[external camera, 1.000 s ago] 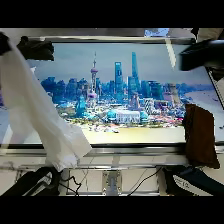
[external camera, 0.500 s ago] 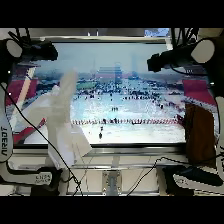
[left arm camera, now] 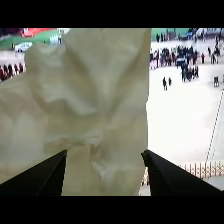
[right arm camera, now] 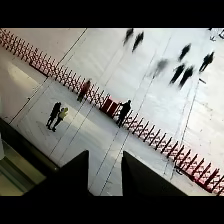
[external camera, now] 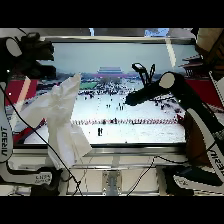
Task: Fold the shirts.
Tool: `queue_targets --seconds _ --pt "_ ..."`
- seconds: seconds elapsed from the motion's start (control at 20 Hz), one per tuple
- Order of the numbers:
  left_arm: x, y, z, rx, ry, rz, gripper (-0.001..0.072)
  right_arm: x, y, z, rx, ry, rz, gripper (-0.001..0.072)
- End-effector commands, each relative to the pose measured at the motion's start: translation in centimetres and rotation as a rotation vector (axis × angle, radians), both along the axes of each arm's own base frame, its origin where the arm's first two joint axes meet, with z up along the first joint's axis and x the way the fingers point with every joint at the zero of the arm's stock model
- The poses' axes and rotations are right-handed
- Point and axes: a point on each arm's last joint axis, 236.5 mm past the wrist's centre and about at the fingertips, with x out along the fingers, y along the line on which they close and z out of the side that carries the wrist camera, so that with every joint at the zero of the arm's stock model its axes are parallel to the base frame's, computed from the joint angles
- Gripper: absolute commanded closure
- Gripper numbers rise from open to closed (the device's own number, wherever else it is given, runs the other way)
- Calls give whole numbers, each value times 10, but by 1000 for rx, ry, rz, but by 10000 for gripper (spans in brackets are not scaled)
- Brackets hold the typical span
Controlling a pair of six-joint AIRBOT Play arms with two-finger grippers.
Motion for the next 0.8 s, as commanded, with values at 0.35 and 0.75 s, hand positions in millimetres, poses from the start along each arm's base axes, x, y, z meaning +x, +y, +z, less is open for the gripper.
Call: queue_targets --seconds 0.35,0.75 --pt "41 34 -131 147 135 17 45 -24 40 7 154 42 64 441" --pt "98 -14 -160 -65 95 15 61 -9 43 13 179 -9 22 441"
